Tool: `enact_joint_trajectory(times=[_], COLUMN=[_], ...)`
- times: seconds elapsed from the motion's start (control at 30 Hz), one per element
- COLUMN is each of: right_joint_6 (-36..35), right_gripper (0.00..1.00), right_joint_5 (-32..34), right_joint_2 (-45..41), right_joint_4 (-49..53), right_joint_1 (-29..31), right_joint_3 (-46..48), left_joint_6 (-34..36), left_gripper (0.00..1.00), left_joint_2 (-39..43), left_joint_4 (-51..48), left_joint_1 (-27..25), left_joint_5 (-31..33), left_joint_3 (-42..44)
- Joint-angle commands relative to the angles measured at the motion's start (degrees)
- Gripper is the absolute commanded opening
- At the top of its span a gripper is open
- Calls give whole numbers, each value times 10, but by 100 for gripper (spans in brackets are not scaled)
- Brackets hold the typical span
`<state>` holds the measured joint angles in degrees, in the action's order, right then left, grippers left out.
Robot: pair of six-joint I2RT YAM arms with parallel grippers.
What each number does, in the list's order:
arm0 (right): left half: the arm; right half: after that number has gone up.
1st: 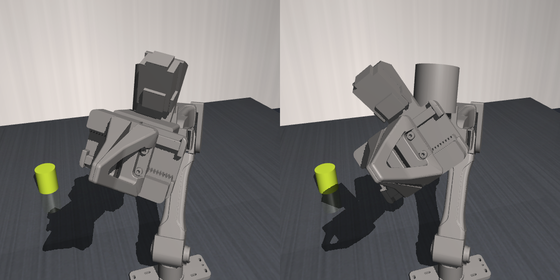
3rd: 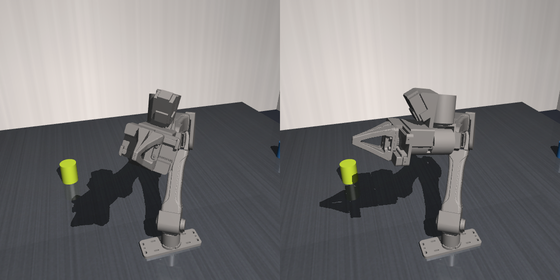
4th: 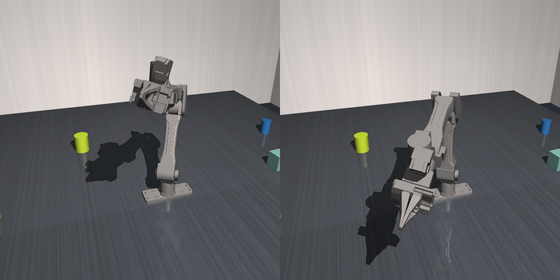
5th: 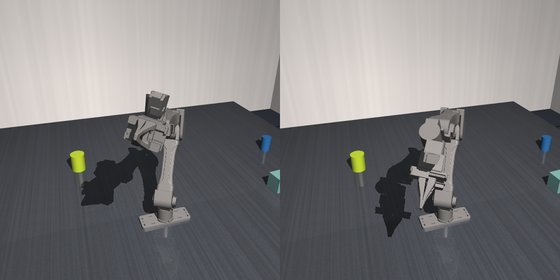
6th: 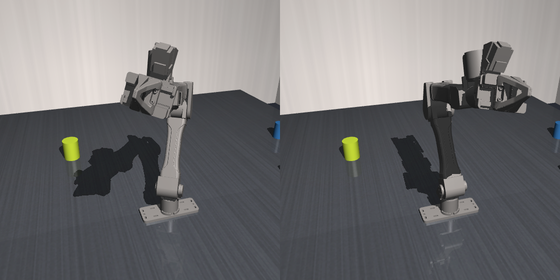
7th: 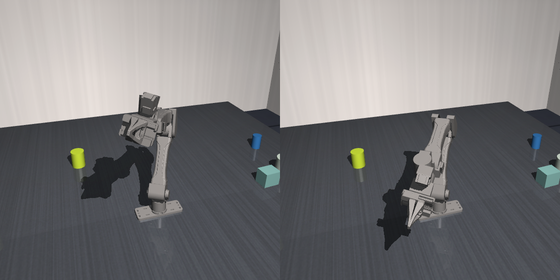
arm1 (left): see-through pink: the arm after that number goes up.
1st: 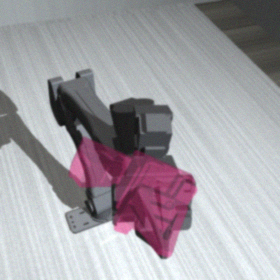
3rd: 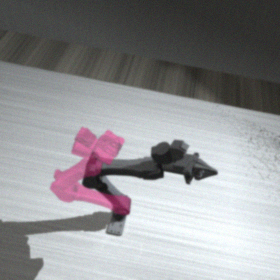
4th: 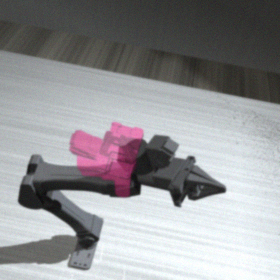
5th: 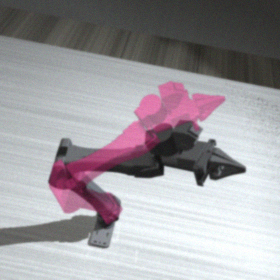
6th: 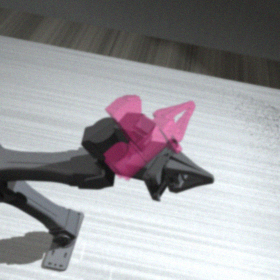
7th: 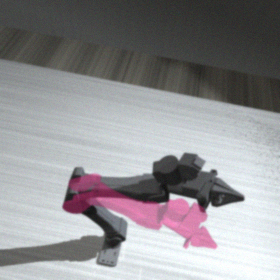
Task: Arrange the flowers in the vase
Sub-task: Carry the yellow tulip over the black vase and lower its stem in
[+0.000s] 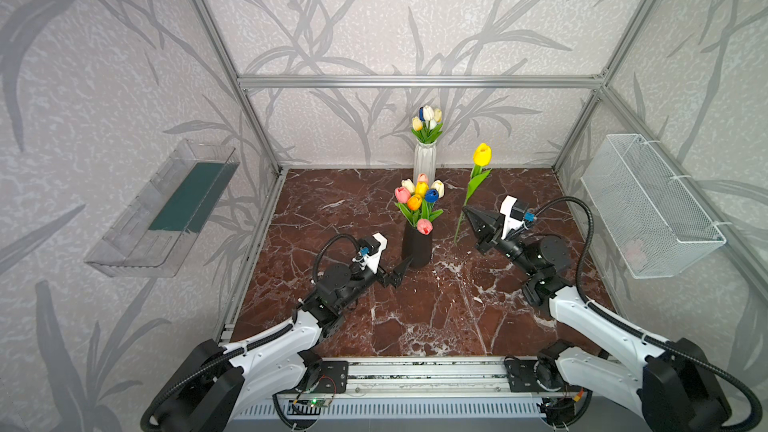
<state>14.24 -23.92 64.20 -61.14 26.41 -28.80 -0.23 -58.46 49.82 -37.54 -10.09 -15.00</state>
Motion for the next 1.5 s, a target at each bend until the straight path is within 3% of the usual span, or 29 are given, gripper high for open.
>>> enact_joint_trajectory(times=[0.0, 0.2, 0.77, 1.47], right_joint_6=[20, 18, -5, -59], right_gripper=[0, 0, 0, 0], right_joint_5=[14, 20, 23, 6], right_joint_2=[55, 150, 234, 221], right_joint_4=[-120, -185, -195, -130], right_joint_1=[16, 35, 41, 47], right_joint_3=[-24, -78, -142, -69], left_joint_6=[-6, -9, -15, -13], left_gripper=[100, 100, 100, 100], left_joint_2=[-11, -17, -36, -61], left_joint_4=[27, 28, 31, 45], left_joint_1=[2, 2, 2, 2], left_joint_5=[2, 3, -7, -9], left_joint_3=[-20, -19, -20, -30])
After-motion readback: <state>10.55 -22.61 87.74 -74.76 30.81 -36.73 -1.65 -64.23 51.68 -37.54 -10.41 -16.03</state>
